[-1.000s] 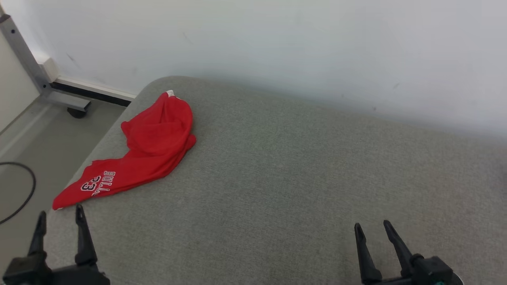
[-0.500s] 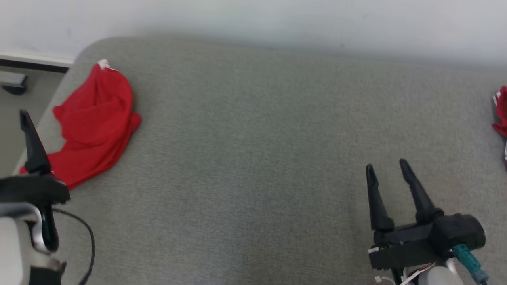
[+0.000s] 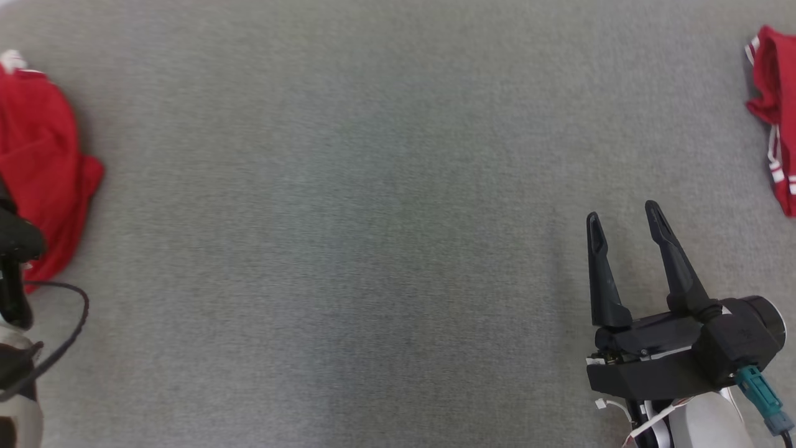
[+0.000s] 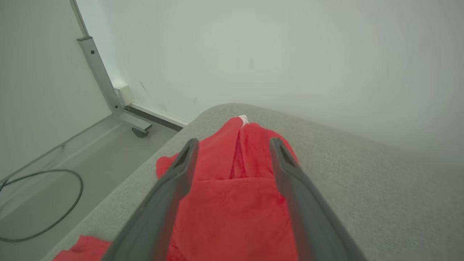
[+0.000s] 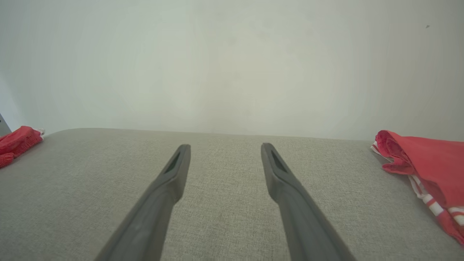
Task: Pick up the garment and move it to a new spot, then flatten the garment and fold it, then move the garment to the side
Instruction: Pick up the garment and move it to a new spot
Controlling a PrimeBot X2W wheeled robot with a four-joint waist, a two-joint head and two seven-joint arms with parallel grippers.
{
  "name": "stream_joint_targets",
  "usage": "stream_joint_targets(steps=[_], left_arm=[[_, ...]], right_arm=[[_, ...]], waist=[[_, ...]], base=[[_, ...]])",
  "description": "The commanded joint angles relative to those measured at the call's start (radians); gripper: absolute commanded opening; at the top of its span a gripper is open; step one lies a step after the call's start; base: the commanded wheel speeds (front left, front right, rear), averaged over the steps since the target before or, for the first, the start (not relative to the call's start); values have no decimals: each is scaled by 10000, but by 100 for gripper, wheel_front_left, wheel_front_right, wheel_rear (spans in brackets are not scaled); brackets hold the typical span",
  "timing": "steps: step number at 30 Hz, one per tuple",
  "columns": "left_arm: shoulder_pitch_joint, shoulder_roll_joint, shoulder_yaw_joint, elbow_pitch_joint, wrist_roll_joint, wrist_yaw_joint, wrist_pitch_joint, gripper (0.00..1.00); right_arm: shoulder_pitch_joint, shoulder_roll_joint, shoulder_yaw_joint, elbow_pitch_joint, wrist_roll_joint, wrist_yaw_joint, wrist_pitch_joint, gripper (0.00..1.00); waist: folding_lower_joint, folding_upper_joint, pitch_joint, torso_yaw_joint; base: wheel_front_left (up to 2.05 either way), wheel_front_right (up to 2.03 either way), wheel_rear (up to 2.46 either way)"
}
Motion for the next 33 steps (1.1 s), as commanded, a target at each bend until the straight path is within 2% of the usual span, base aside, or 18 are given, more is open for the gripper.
stream_joint_targets(steps=[1,6,10,12,17,18,19,22,26,29,33], left_arm=[[-248,154,-32,336,-54,-25,154,100],[-696,664,-211,1995,-164,-37,1704,100],[-1107,838,-265,2954,-377,-57,2985,100],[-1247,907,-187,3258,-540,-59,3303,100],[-1445,861,-31,3853,-789,273,4072,100],[-1432,839,6,3891,-830,362,4036,24],[-1362,812,-64,3933,-766,385,4055,0],[-1257,753,-121,3898,-772,418,3614,0],[-1507,974,-167,3530,-720,388,2638,0],[-1936,818,71,3221,-1145,199,2024,0],[-2304,824,-264,2649,-1052,10,1234,0]], right_arm=[[-133,6,23,-100,-69,-26,1,100],[-165,-59,-49,-219,-116,-26,0,100],[-136,-77,-97,-259,-150,-26,0,100],[-115,-79,-104,-286,-192,-26,1,100],[-164,-168,-120,-284,-182,-26,1,100],[-167,-168,-112,-258,-184,-26,1,100],[-160,-144,-92,-222,-202,-26,0,100],[-85,-82,-89,-126,-151,-26,0,100],[0,-29,-15,35,-94,-26,1,100],[95,29,-47,184,-31,-26,1,100],[241,156,25,346,18,-26,1,100]], waist=[[-3,-2,544,-513],[-3,-2,721,-623],[-3,-2,788,-637],[-3,-2,813,-629],[-3,-2,835,-577],[-3,-2,808,-561],[-3,-2,756,-557],[-3,-2,525,-506],[-3,-2,36,-445],[-3,-2,-342,-389],[-3,-2,-815,-337]], base=[[0,0,0],[0,0,0],[0,0,0],[0,0,0],[0,0,0],[0,0,0],[0,0,0],[0,0,0],[0,0,0],[0,0,0],[0,0,0]])
